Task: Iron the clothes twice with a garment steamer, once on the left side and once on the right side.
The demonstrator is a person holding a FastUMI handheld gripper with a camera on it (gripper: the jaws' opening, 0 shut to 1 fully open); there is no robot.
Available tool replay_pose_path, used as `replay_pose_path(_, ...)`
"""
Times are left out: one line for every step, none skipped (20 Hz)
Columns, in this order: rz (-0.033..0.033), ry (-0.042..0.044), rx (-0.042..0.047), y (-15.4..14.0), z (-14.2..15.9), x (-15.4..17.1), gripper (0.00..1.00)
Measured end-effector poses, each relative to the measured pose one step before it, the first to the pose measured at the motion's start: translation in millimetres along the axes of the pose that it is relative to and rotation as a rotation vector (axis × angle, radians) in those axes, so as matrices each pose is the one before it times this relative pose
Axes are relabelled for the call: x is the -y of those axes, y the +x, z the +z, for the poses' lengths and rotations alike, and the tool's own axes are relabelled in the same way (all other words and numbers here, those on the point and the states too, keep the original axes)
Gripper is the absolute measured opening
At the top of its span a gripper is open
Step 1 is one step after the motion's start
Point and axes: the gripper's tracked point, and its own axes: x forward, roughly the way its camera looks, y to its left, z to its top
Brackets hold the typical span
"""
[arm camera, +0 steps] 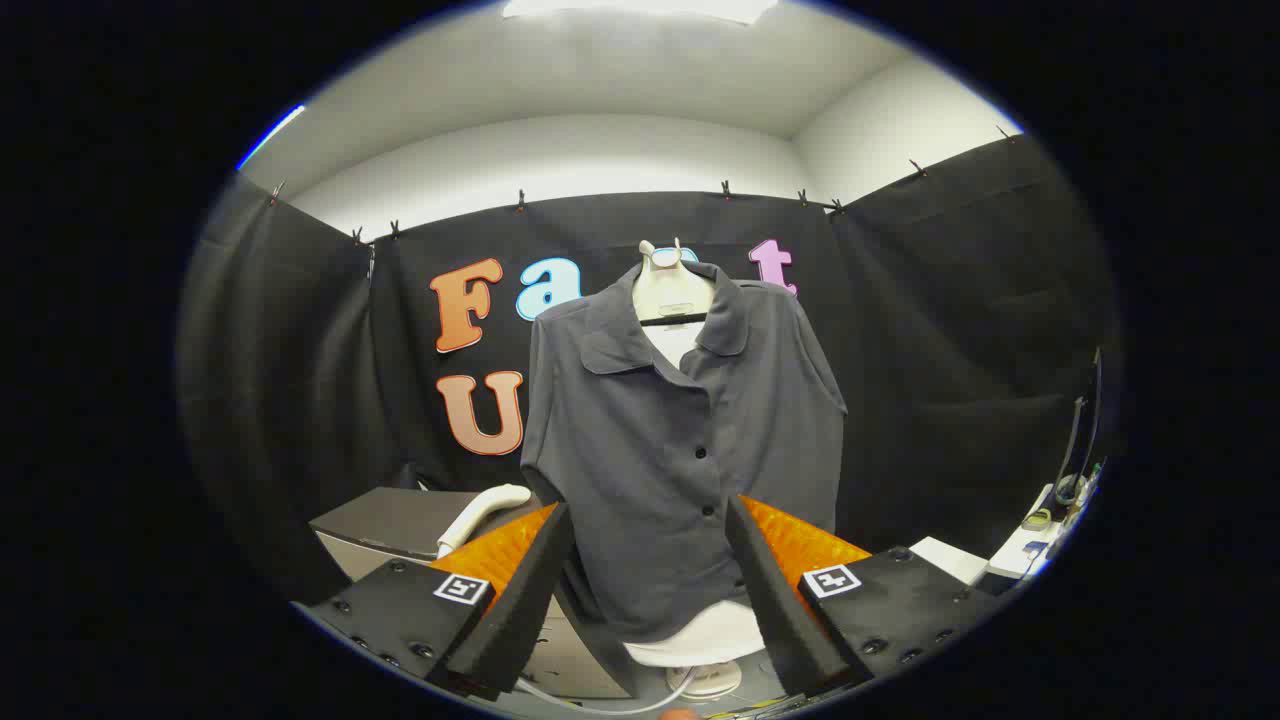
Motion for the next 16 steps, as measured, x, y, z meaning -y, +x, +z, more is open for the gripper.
replay_pose_path(-0.00368, 0.00282, -0.00079, 0.63, 0.31, 2.29, 0.98)
replay_pose_path(-0.00686, 0.00162, -0.00013, 0.66, -0.34, 3.77, 0.98)
replay_pose_path(-0.00766, -0.00039, -0.00026, 1.28, 0.66, 3.28, 0.98)
replay_pose_path(-0.00665, 0.00035, -0.00189, 0.93, -0.73, 2.66, 0.98)
replay_pose_path(-0.00559, 0.00205, -0.00201, 0.56, -0.61, 1.69, 0.98)
replay_pose_path(-0.00309, 0.00406, -0.00171, 0.63, -0.34, 1.3, 0.98)
replay_pose_path(-0.00232, 0.00431, -0.00236, 0.28, -1.3, 0.18, 0.98)
replay_pose_path(-0.00231, 0.0041, -0.00298, 0.36, -1.17, 1.12, 0.98)
replay_pose_path(-0.00151, 0.00419, -0.00411, 0.44, -1.37, 0.31, 0.98)
replay_pose_path(0.00199, 0.00545, -0.0041, 1.44, -1.89, -0.16, 0.98)
replay_pose_path(0.00276, 0.00474, -0.00363, 1.45, -0.78, -1.77, 0.98)
replay_pose_path(0.00151, 0.00163, -0.00234, 1.03, -0.99, -0.34, 0.98)
replay_pose_path(-0.00043, -0.00225, -0.00075, -1.83, 0.27, -0.37, 0.98)
replay_pose_path(-0.0018, -0.00409, 0.00017, -0.3, -0.21, 0.54, 0.98)
replay_pose_path(-0.00072, -0.00362, -0.00077, -0.52, 0.06, -0.14, 0.98)
replay_pose_path(0.00073, -0.00089, -0.00185, 0.45, 0.01, -1.09, 0.98)
